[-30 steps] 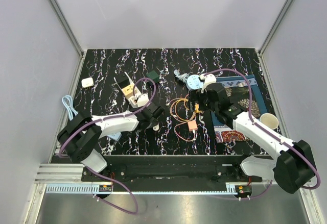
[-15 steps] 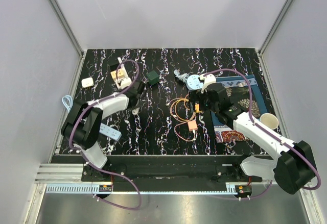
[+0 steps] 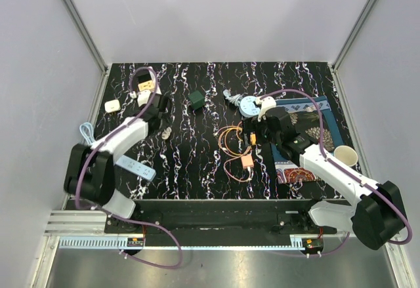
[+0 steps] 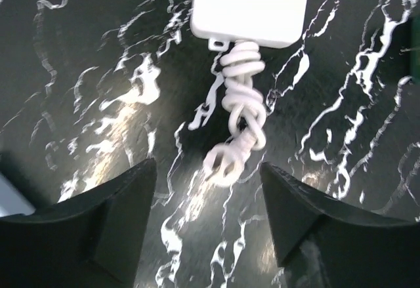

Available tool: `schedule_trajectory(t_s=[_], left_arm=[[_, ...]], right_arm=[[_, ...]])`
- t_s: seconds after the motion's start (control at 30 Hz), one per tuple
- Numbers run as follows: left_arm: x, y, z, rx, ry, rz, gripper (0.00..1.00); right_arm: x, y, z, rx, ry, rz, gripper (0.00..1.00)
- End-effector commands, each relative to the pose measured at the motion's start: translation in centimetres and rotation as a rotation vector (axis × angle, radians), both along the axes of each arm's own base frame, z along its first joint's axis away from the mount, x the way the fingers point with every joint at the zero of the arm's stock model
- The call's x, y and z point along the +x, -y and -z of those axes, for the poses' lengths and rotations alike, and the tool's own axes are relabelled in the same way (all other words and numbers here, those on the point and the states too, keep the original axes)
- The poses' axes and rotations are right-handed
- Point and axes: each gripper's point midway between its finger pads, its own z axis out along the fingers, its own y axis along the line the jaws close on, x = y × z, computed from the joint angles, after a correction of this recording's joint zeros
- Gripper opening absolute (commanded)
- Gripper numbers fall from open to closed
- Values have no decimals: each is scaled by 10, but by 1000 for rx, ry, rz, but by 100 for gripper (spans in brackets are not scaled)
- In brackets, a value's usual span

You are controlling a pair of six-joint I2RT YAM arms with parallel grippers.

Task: Insert the plug
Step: Move the socket to the center of the board, then pick up the socket from the center of the board.

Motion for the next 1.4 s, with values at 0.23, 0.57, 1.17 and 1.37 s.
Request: schedule_trajectory(t_s=[0.23,0.57,1.17,1.37], left_arm=[[-109,-75,-23,-34,55,-399,86],[-136,-106,28,-67,-45,-632,79],[-112,-116,10,-54,34,-578,7],[-87,-108,-45,-42,137,-418,0]], right_arm=[[-10,-28,-28,135,-1,-118,98],[-13,-26,-34,143,20,-119,99],[-9,-23,-29,115,5,-107,99],[-10,-24,-35,125,15,-110,98]])
